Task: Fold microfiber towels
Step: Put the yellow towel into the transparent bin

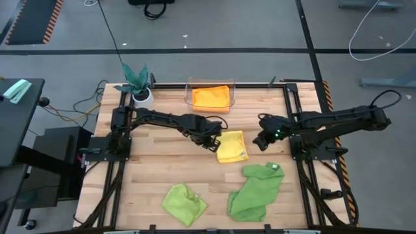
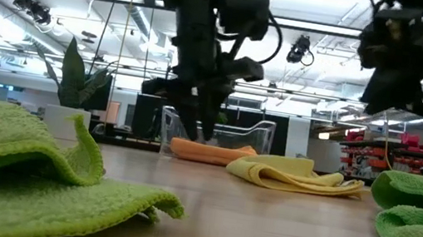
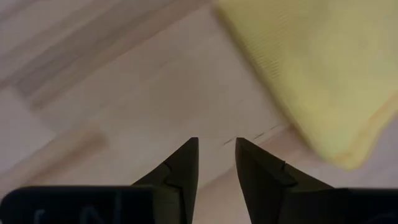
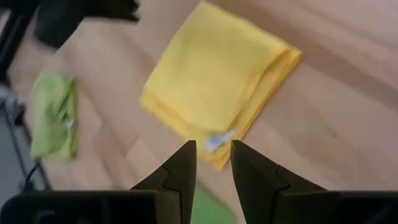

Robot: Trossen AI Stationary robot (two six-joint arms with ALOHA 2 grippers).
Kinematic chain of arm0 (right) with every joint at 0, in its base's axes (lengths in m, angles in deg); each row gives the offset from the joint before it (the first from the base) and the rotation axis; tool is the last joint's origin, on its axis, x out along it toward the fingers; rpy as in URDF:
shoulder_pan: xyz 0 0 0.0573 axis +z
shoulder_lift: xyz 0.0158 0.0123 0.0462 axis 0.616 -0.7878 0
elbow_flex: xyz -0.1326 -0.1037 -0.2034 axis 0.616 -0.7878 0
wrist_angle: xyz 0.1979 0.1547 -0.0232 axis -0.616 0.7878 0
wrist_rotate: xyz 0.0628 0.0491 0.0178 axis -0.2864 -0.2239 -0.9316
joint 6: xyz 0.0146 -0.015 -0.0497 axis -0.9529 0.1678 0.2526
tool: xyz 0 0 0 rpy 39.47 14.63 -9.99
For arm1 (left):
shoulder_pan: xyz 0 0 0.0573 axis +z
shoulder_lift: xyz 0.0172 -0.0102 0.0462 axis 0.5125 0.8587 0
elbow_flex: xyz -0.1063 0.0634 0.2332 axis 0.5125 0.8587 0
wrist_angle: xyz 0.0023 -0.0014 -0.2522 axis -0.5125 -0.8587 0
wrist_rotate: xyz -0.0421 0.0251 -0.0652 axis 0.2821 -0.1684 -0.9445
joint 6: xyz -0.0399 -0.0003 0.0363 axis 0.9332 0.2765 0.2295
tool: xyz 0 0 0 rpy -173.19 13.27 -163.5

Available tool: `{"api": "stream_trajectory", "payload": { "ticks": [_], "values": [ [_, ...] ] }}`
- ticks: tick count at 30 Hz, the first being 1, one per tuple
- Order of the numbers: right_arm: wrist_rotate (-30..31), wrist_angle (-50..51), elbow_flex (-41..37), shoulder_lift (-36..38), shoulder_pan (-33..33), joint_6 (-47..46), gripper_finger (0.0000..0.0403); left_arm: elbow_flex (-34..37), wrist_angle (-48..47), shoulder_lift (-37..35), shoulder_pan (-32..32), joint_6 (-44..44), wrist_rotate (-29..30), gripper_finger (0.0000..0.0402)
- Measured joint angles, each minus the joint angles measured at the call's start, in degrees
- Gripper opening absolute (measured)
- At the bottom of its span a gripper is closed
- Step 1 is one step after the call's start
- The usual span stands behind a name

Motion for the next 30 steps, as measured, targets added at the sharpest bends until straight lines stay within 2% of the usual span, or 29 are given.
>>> {"api": "stream_trajectory", "payload": {
  "ticks": [3,6,13,16,22,30],
  "values": [
    [0.92,0.55,0.0,2.48,3.67,-1.58,0.0107,3.59,1.05,-2.46,-0.84,5.28,2.09,0.0114],
    [3.99,0.51,0.0,5.04,6.83,-2.75,0.0107,9.04,8.7,-6.12,-1.54,10.88,3.6,0.011],
    [5.44,0.1,-1.17,8.88,9.83,-3.74,0.0107,25.12,39.54,-14.16,-1.97,21.15,8.65,0.009],
    [5.36,0.04,-3.79,10.31,9.83,-5.88,0.0107,29.76,47.76,-14.74,-2.37,23.96,10.05,0.0085],
    [3.76,-6.08,-8.39,13.4,10.27,-8.83,0.0107,32.53,52.7,-14.0,-3.81,26.25,9.63,0.0102],
    [4.74,-6.98,-8.63,13.58,10.53,-8.29,0.0107,32.6,52.31,-13.49,-4.8,28.08,7.54,0.0162]
  ]
}}
